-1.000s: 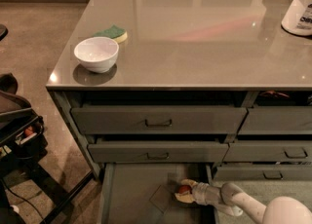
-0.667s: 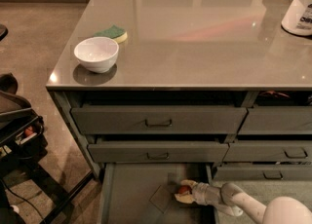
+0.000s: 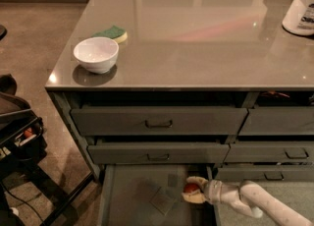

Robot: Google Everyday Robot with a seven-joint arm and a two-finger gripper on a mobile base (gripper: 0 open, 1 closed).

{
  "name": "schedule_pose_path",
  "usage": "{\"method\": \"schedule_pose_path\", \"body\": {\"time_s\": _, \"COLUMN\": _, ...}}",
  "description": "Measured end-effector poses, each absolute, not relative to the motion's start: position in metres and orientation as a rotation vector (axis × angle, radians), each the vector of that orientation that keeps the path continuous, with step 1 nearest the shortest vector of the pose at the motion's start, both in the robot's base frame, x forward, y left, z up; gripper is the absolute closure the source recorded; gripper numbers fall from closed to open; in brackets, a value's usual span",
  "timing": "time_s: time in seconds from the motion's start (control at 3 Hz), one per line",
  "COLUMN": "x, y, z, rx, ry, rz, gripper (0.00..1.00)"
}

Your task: Pick apple from bottom drawer and place on counter

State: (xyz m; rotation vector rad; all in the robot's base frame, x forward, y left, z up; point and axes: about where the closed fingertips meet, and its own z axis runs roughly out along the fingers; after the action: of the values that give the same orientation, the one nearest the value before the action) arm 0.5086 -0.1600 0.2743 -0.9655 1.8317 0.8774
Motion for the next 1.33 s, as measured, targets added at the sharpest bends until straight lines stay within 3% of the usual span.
{"method": "schedule_pose_path", "body": {"time_s": 0.33, "x": 0.458, "y": -0.178, "z": 0.385, "rx": -0.930, "ry": 1.766, "rz": 0.807, "gripper": 1.00}}
{"method": "schedule_pose_path", "body": {"time_s": 1.33, "x": 0.449, "y": -0.175, "z": 0.431, "rx": -1.033, "ry": 1.760, "rz": 0.723, "gripper": 1.00}}
